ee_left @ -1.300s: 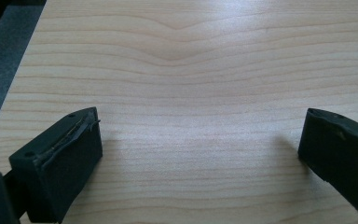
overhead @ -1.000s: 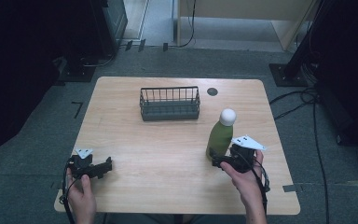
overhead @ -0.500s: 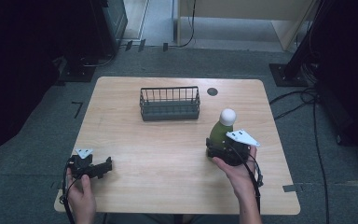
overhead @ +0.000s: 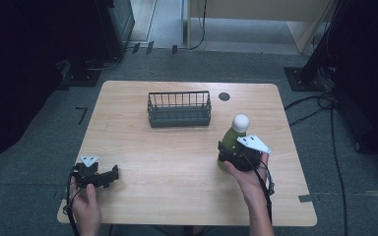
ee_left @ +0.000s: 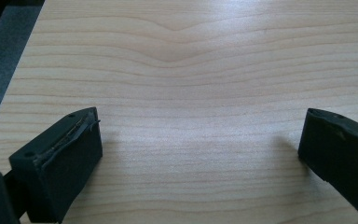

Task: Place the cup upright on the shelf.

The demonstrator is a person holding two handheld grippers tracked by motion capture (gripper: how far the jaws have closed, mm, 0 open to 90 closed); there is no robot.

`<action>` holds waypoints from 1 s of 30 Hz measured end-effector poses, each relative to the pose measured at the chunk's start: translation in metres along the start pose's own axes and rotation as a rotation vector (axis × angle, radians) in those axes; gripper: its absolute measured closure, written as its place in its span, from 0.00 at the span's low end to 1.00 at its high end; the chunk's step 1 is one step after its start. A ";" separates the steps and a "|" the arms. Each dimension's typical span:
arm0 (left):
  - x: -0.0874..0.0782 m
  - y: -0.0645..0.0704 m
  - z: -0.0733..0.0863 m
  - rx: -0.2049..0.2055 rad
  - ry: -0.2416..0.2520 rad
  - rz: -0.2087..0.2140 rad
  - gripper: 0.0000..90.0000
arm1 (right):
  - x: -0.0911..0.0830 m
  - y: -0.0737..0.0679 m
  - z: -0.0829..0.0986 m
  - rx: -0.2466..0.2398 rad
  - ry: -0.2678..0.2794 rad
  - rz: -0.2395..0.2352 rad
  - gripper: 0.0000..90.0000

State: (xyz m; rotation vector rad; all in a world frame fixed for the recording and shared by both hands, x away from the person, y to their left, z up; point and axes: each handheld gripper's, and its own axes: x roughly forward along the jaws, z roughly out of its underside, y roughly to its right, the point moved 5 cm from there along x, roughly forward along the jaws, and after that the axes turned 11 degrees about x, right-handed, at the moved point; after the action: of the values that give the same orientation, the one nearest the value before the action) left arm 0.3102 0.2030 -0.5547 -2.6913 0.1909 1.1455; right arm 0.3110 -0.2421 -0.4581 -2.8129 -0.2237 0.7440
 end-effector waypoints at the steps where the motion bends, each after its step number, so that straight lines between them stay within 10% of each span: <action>1: 0.000 0.000 0.000 0.000 0.000 0.000 0.00 | 0.000 -0.001 0.000 -0.015 0.007 0.009 0.22; 30: 0.000 0.000 0.000 -0.003 0.002 -0.001 0.00 | 0.013 -0.035 -0.033 -0.071 0.016 -0.041 0.23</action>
State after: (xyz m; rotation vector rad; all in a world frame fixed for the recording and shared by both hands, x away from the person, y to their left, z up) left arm 0.3104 0.2028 -0.5547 -2.6947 0.1890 1.1437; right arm 0.3354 -0.2118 -0.4274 -2.8704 -0.3100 0.7183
